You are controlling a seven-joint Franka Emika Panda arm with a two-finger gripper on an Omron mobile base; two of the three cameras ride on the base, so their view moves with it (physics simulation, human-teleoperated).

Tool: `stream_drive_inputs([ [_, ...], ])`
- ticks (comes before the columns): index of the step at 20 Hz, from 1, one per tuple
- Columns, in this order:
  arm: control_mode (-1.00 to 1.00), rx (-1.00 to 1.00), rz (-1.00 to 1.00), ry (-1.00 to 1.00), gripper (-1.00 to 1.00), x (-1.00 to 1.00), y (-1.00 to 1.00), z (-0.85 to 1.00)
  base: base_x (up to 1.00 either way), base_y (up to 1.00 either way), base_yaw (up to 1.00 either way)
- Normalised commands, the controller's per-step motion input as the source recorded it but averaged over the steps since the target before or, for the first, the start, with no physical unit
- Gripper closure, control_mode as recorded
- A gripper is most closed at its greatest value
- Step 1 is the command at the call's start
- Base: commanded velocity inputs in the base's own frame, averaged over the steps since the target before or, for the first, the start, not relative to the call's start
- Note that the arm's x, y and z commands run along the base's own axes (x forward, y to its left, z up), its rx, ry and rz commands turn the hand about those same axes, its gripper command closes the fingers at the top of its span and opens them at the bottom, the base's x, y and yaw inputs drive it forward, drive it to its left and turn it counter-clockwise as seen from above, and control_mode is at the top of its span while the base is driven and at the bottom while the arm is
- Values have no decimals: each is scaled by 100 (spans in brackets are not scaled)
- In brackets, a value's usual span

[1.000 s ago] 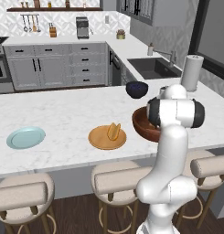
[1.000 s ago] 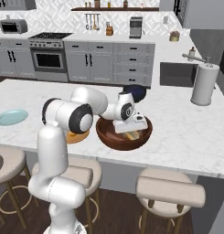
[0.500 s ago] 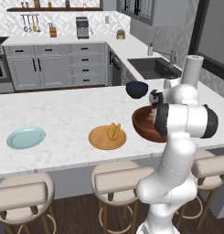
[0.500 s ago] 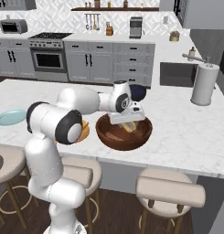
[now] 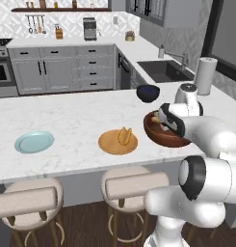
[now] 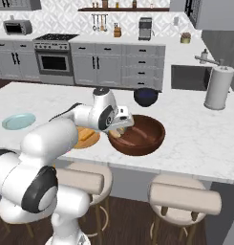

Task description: Place one bun and one sausage from the bowl on each plate.

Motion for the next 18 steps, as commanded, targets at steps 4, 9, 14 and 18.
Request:
stream_drive_inputs([
  [4, 100, 0, 0, 0, 100, 0, 0, 0, -16, 100, 4],
  [9, 100, 0, 0, 0, 100, 0, 0, 0, 16, 100, 0],
  [14, 100, 0, 0, 0, 100, 0, 0, 0, 46, 100, -4],
  [18, 100, 0, 0, 0, 100, 0, 0, 0, 85, 95, -20],
])
